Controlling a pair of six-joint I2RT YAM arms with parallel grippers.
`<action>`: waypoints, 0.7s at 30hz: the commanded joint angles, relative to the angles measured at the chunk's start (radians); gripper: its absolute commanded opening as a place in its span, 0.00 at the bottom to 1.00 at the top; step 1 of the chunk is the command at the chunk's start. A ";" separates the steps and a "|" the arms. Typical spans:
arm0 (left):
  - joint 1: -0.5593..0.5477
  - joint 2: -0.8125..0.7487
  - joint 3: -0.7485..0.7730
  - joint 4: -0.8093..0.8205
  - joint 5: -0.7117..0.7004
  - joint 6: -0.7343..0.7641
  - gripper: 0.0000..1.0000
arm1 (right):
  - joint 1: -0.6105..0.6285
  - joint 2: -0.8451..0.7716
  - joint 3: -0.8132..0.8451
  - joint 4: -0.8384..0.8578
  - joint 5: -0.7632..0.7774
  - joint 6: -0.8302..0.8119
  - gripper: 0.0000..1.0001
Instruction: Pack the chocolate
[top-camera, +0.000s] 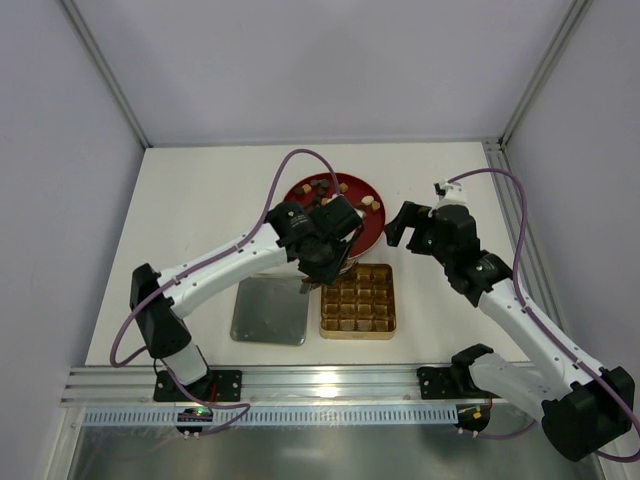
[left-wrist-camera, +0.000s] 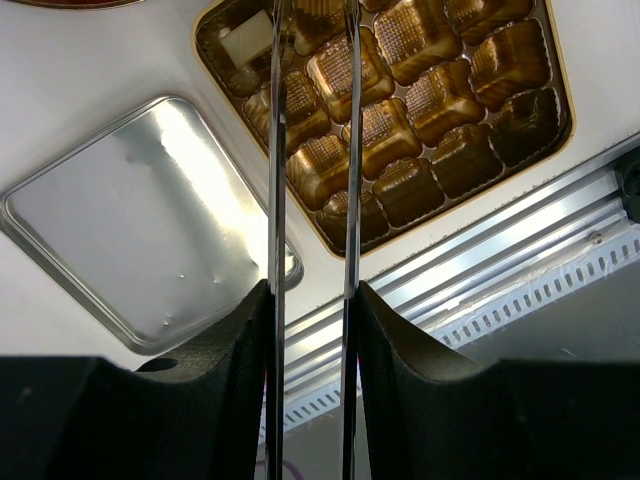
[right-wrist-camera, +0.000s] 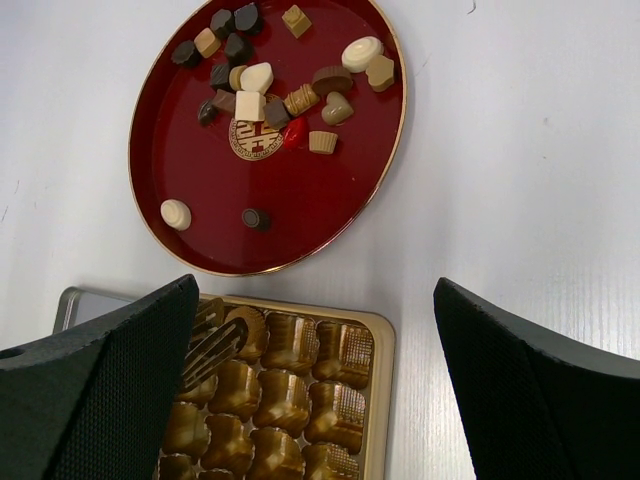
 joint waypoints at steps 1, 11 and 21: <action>-0.007 0.000 0.005 0.028 -0.003 -0.004 0.37 | -0.003 -0.024 0.013 0.017 0.012 -0.006 1.00; -0.007 -0.009 0.007 0.023 -0.013 -0.005 0.37 | -0.003 -0.017 0.002 0.026 0.005 -0.002 1.00; 0.078 0.029 0.183 -0.032 -0.063 0.062 0.41 | -0.003 -0.007 0.010 0.029 -0.003 -0.008 1.00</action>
